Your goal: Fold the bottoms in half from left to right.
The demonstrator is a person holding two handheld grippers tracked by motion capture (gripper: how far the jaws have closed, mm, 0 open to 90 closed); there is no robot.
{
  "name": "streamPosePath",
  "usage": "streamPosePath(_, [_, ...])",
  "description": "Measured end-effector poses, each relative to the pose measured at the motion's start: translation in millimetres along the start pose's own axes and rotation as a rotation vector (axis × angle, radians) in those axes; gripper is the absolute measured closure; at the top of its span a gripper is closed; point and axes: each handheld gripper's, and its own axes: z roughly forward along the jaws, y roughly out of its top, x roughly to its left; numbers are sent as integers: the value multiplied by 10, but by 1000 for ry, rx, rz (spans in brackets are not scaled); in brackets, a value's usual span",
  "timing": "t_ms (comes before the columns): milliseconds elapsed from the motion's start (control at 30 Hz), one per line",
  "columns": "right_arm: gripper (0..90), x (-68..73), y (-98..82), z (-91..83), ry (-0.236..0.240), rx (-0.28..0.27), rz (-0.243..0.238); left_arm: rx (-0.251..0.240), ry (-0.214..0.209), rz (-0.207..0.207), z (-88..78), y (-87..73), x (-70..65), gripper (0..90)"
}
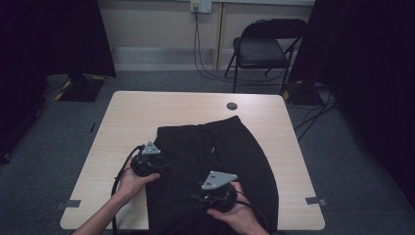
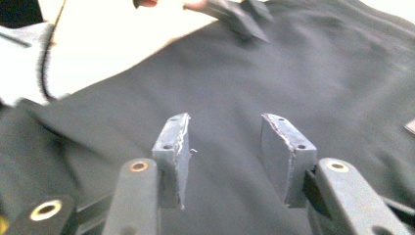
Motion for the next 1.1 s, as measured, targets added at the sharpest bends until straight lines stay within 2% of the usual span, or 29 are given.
streamPosePath(33, [580,71,55,77,29,0,-2,-3,12,11,31,1,-5,544])
streamPosePath(100, [597,215,152,240,72,7,-46,7,-7,29,80,-35,-12,553])
streamPosePath(167, [619,362,232,415,122,19,-93,-15,-11,3,84,-63,3,556])
streamPosePath(267, [612,517,278,634,181,37,-110,-32,-14,15,91,-79,14,556])
streamPosePath(367, [572,620,269,821,213,55,-113,-34,-11,16,91,-82,12,556])
streamPosePath(533, [436,722,199,1092,241,90,-100,-35,-16,25,90,-84,17,555])
streamPosePath(600, [380,747,183,1160,237,99,-95,-29,-5,23,89,-79,9,550])
streamPosePath(667, [418,781,171,1172,207,91,-119,-36,-9,18,91,-85,13,547])
streamPosePath(700, [477,801,164,1163,177,89,-157,-34,-10,19,91,-84,14,544])
streamPosePath(733, [547,800,161,1154,181,90,-161,-31,-7,12,91,-81,14,537])
streamPosePath(833, [783,746,144,1114,158,83,-156,-16,4,-2,72,-81,42,492])
streamPosePath(867, [783,746,144,1114,158,83,-156,-16,4,-2,72,-81,42,486])
streamPosePath(900, [876,687,126,1086,139,80,-130,-13,13,0,56,-83,53,484])
streamPosePath(967, [887,640,133,1036,130,67,-121,-35,13,-19,29,-83,74,482])
streamPosePath(1033, [890,583,161,934,92,50,-130,-66,20,-30,-3,-73,83,476])
streamPosePath(1100, [891,495,162,821,56,35,-138,-76,30,-31,-23,-64,80,476])
